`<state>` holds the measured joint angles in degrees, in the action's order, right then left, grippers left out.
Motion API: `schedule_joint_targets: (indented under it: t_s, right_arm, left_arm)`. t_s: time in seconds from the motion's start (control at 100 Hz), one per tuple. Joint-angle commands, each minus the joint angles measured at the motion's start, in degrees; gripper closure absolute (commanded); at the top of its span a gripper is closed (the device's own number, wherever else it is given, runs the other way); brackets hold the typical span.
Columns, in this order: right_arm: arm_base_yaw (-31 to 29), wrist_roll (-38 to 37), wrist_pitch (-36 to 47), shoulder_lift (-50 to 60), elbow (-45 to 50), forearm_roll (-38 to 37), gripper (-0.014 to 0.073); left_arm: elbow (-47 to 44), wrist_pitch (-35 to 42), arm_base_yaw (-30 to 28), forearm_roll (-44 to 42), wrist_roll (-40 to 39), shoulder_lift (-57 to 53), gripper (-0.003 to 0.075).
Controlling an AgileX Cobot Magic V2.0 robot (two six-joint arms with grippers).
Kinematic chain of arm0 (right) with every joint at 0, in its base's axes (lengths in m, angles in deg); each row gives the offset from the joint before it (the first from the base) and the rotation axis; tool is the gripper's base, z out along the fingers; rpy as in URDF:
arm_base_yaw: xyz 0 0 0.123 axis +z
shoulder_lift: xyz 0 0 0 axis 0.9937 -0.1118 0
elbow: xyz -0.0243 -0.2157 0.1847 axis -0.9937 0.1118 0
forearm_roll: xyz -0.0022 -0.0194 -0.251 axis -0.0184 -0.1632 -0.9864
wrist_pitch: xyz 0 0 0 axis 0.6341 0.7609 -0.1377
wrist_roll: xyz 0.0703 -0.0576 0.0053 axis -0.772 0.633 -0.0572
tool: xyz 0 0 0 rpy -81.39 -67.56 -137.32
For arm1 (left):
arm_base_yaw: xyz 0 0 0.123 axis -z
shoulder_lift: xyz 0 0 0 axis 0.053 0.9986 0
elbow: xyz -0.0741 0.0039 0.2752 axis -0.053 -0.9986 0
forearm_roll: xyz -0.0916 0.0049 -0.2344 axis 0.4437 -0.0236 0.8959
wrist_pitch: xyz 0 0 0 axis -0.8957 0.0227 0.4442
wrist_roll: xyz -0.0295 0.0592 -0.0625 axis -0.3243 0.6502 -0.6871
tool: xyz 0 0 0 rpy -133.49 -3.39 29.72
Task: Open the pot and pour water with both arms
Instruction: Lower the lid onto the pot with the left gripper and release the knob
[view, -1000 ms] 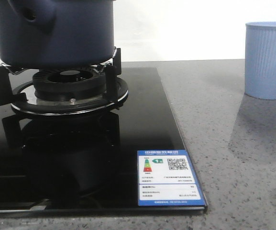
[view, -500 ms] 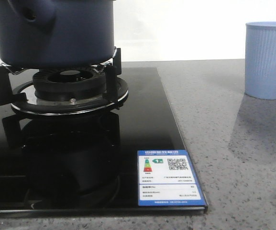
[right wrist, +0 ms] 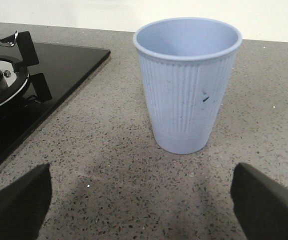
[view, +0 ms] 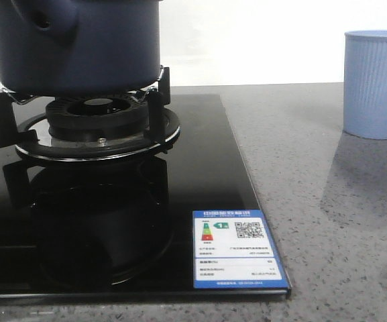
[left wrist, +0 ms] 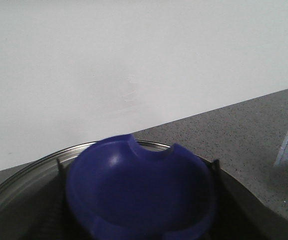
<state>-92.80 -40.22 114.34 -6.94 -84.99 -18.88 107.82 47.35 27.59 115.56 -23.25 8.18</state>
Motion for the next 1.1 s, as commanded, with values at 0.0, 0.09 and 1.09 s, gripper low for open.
schedule_joint_targets:
  t_s: [0.0, 0.09, 1.09]
  right_arm:
    - [-0.37, -0.12, 1.50, 0.30, -1.34, 1.23, -0.0066]
    - [-0.37, -0.12, 1.50, 0.30, -1.34, 1.23, -0.0066]
    - [-0.37, -0.12, 1.72, 0.30, -1.34, 1.23, -0.0066]
  left_arm:
    - [2.09, 5.88, 0.52, -0.19, -0.13, -1.78, 0.0348]
    - [2.09, 5.77, 0.52, -0.19, -0.13, -1.78, 0.0348]
    - [2.09, 2.19, 0.52, -0.19, -0.13, -4.25, 0.0230]
